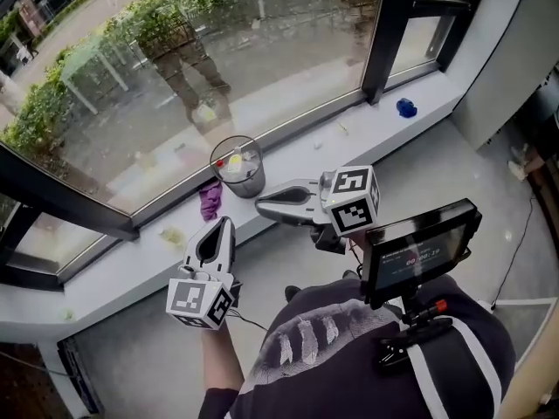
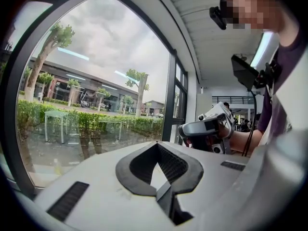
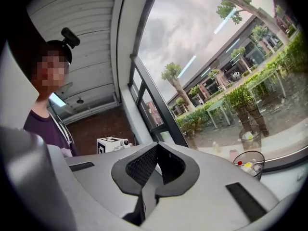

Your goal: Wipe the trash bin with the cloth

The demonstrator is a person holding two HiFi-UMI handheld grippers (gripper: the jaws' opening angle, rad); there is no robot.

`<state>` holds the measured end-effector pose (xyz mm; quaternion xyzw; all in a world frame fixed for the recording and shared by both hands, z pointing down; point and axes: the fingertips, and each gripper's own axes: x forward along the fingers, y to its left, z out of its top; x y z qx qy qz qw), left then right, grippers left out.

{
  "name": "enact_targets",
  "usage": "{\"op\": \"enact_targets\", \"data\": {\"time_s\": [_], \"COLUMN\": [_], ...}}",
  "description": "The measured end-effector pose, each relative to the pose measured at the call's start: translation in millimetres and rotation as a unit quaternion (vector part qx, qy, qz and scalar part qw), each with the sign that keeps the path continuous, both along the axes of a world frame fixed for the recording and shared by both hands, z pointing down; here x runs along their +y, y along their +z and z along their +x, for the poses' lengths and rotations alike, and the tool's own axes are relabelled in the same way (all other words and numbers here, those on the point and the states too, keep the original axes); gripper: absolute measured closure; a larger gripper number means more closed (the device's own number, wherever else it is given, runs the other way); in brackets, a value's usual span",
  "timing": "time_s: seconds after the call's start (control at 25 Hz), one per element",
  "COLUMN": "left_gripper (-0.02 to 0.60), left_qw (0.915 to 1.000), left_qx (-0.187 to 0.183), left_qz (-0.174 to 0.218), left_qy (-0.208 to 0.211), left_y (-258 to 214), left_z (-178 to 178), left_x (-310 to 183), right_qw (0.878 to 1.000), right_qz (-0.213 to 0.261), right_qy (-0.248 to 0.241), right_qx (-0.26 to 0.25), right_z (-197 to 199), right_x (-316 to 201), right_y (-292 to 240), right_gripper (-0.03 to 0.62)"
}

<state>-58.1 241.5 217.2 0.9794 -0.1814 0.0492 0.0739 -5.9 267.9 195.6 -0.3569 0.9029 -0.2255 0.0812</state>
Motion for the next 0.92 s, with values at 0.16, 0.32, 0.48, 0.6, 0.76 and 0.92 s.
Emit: {"op": "enact_targets", "data": {"time_s": [0.16, 0.32, 0.48, 0.6, 0.76, 0.92], "left_gripper": [0.584, 0.584, 0.584, 0.584, 0.584, 0.584], "left_qw": [0.9999, 0.9996, 0.9992, 0.9983, 0.9961, 0.9956], "left_qx": [-0.016, -0.026, -0.039, -0.056, -0.084, -0.090], "left_qz": [0.001, 0.004, 0.005, 0.009, 0.024, 0.024], "left_qy": [-0.001, 0.005, 0.010, 0.014, 0.008, -0.010], "left_y": [3.2, -1.0, 1.4, 7.9, 16.2, 15.9], "left_z": [21.1, 57.1, 97.0, 122.1, 156.8, 192.0], "left_x": [10.9, 29.6, 57.4, 80.6, 109.2, 119.4], "right_qw": [1.000, 1.000, 0.999, 0.999, 0.998, 0.998], "right_qz": [0.003, -0.003, -0.003, 0.001, -0.004, 0.001], "right_qy": [0.003, 0.010, 0.015, 0.012, 0.006, -0.004], "right_qx": [-0.002, -0.017, -0.034, -0.042, -0.058, -0.066], "right_z": [18.4, 58.8, 101.3, 123.1, 158.1, 199.5], "right_x": [13.1, 34.1, 60.6, 79.0, 100.8, 113.1], "right_y": [3.3, 5.0, 10.7, 16.8, 28.2, 30.4], "right_gripper": [0.595, 0.595, 0.595, 0.595, 0.595, 0.595]}}
